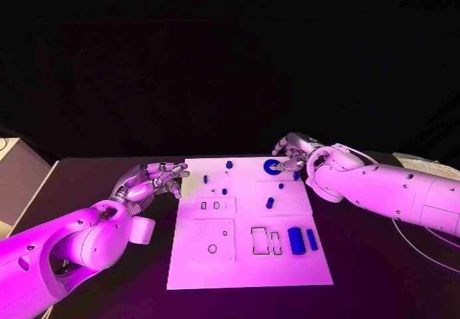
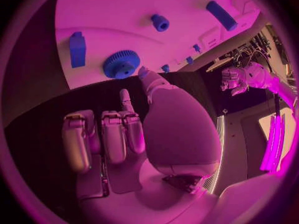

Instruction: Assemble the parts on the task board

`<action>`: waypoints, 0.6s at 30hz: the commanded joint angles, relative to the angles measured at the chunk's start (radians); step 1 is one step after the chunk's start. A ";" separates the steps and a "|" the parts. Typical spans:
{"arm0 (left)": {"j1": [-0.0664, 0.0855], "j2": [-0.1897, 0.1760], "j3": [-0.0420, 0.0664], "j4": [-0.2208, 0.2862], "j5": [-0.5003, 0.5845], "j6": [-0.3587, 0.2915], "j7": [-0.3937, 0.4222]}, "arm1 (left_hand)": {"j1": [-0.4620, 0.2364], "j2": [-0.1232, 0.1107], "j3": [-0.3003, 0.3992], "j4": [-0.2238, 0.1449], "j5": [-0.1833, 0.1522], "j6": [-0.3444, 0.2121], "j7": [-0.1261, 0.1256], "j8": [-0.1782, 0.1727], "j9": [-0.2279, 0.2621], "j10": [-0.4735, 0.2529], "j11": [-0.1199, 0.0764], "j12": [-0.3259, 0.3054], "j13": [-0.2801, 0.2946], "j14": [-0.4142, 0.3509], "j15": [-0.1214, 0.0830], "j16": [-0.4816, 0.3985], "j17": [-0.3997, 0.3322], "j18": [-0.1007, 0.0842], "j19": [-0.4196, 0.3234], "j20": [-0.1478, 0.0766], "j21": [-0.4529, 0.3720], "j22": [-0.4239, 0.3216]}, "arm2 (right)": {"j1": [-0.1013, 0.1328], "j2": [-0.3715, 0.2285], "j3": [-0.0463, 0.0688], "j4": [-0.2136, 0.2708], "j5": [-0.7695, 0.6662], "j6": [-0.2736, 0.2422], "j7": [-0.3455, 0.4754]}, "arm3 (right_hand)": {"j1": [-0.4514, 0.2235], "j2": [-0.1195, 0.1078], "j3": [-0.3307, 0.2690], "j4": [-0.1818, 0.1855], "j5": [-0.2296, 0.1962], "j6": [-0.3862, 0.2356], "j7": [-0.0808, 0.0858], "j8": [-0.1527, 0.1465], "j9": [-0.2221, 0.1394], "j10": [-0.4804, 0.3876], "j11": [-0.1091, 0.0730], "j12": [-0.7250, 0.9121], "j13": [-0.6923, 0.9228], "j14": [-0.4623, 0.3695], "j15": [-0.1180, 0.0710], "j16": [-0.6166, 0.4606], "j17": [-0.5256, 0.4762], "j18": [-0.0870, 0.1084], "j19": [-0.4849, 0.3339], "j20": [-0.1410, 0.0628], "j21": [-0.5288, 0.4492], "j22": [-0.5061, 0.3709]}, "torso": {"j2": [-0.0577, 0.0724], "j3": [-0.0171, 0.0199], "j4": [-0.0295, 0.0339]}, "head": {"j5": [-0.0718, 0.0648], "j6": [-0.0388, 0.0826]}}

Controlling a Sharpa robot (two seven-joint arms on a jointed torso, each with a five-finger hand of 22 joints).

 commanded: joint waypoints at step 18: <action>-0.001 0.005 0.001 -0.003 -0.003 0.023 0.008 | -0.006 0.006 0.008 -0.003 0.001 -0.004 0.005 -0.005 0.001 -0.003 0.000 -0.004 -0.001 -0.006 -0.001 0.006 0.000 0.014 -0.007 -0.001 0.006 0.003 | 0.000 0.028 0.000 -0.041 -0.054 0.089 -0.052 | 0.029 0.014 -0.014 0.016 0.022 0.009 0.004 0.002 0.000 0.104 0.007 0.002 0.263 0.084 0.008 0.012 0.159 -0.014 0.105 0.008 0.003 0.263 | -0.001 -0.0021 0.0001 | 0.007 -0.015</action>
